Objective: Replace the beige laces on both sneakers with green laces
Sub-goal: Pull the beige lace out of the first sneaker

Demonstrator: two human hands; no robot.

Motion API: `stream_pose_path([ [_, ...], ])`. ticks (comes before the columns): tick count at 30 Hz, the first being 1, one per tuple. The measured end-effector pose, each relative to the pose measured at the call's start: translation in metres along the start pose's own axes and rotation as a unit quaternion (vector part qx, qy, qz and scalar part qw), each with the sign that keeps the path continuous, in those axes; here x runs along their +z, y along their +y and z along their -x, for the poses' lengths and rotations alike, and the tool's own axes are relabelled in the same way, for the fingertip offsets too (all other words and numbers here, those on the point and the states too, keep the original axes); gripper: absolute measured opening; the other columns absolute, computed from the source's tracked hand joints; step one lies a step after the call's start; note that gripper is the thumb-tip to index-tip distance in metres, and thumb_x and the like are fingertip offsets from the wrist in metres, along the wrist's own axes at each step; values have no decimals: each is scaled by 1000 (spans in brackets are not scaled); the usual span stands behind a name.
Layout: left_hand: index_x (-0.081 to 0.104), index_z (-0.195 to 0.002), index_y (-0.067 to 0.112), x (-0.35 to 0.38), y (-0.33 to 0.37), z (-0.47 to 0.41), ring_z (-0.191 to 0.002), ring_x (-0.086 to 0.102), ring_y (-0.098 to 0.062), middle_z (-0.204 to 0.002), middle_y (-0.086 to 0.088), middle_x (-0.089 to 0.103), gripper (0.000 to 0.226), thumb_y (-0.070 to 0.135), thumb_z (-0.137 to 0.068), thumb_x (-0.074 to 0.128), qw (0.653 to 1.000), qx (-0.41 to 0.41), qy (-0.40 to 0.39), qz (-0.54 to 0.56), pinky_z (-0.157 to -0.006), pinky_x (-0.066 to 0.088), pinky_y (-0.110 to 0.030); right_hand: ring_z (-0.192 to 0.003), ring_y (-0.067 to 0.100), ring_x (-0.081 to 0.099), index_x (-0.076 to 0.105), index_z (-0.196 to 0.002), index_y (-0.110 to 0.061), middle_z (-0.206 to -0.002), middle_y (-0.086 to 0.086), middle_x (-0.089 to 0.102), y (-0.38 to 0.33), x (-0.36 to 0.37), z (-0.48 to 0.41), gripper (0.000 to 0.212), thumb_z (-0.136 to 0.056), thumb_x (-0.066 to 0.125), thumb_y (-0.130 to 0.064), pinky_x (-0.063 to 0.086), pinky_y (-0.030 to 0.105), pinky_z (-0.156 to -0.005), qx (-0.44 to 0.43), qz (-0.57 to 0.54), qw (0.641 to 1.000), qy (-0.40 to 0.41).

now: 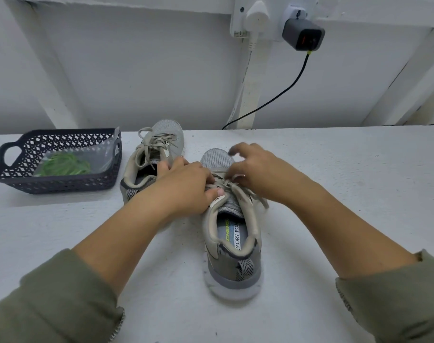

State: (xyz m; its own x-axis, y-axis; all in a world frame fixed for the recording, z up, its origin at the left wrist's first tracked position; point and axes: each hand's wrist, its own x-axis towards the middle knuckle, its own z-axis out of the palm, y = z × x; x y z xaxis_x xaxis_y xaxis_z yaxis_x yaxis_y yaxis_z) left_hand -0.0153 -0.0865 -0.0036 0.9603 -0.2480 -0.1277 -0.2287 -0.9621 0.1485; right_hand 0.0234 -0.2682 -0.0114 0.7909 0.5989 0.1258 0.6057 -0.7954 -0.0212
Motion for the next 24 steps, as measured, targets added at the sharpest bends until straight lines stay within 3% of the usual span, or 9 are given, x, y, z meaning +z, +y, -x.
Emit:
stream_pose_path([
  [3, 54, -127, 33, -1, 2, 0, -130, 29, -21, -132, 9, 51, 46, 61, -93, 40, 1000, 0, 0, -7, -100, 19, -43, -93, 31, 52, 74, -97, -11, -99, 11, 54, 1, 6, 0, 13, -88, 66, -16, 48, 38, -67, -10, 1, 1000, 9],
  [5, 54, -127, 34, -1, 1, 0, -130, 29, -21, -131, 9, 51, 46, 61, -93, 40, 1000, 0, 2, -2, -100, 18, -43, -96, 30, 49, 70, -103, -6, -103, 12, 51, 7, 5, 2, 17, -90, 61, -11, 43, 35, -71, 85, 35, 996, 4],
  [8, 55, -126, 33, 0, 1, 1, -131, 28, -20, -130, 10, 52, 45, 61, -93, 40, 1000, -1, 1, 6, -101, 17, -43, -106, 31, 46, 60, -112, -1, -121, 16, 42, 8, -2, 7, 24, -90, 54, 1, 40, 34, -80, 243, 116, 962, -52],
  [11, 55, -126, 32, 0, 1, 1, -131, 27, -21, -130, 9, 52, 45, 60, -93, 41, 1000, -3, 0, 2, -101, 17, -43, -119, 33, 41, 60, -126, -19, -136, 15, 36, -1, -1, 3, 38, -90, 59, -7, 41, 40, -91, 127, 63, 990, -14],
  [14, 55, -126, 32, 0, 2, 0, -131, 28, -21, -130, 9, 52, 46, 61, -93, 41, 1000, -6, 1, 1, -101, 18, -44, -109, 33, 48, 72, -103, -20, -123, 13, 48, -6, 2, -2, 18, -87, 68, -15, 49, 41, -80, -2, 19, 1000, 0],
  [17, 55, -126, 33, 1, 1, 1, -131, 28, -21, -130, 9, 52, 46, 62, -93, 40, 1000, -6, 2, 0, -101, 19, -44, -95, 30, 50, 71, -97, -8, -103, 12, 52, 1, 4, -1, 12, -88, 64, -10, 46, 35, -68, 47, 40, 998, 11],
  [20, 55, -127, 33, 1, 1, 2, -132, 28, -21, -132, 9, 51, 46, 61, -93, 40, 1000, -6, -3, 3, -101, 19, -45, -107, 30, 47, 62, -110, -1, -117, 14, 47, 4, -1, 3, 23, -89, 53, 2, 42, 36, -80, 201, 115, 972, -34],
  [22, 55, -127, 33, 0, 1, 1, -132, 28, -21, -132, 8, 51, 46, 61, -93, 40, 1000, -6, -5, 2, -101, 19, -45, -114, 32, 45, 59, -120, -6, -128, 15, 42, -1, -4, 4, 32, -89, 53, 1, 42, 39, -89, 185, 107, 976, -50],
  [24, 54, -127, 33, -1, 2, 1, -132, 27, -22, -132, 8, 50, 45, 61, -93, 40, 1000, -7, -6, 1, -101, 19, -45, -120, 31, 42, 60, -126, -19, -136, 12, 39, -5, -2, 2, 36, -91, 59, -11, 43, 40, -92, 93, 49, 994, -27],
])
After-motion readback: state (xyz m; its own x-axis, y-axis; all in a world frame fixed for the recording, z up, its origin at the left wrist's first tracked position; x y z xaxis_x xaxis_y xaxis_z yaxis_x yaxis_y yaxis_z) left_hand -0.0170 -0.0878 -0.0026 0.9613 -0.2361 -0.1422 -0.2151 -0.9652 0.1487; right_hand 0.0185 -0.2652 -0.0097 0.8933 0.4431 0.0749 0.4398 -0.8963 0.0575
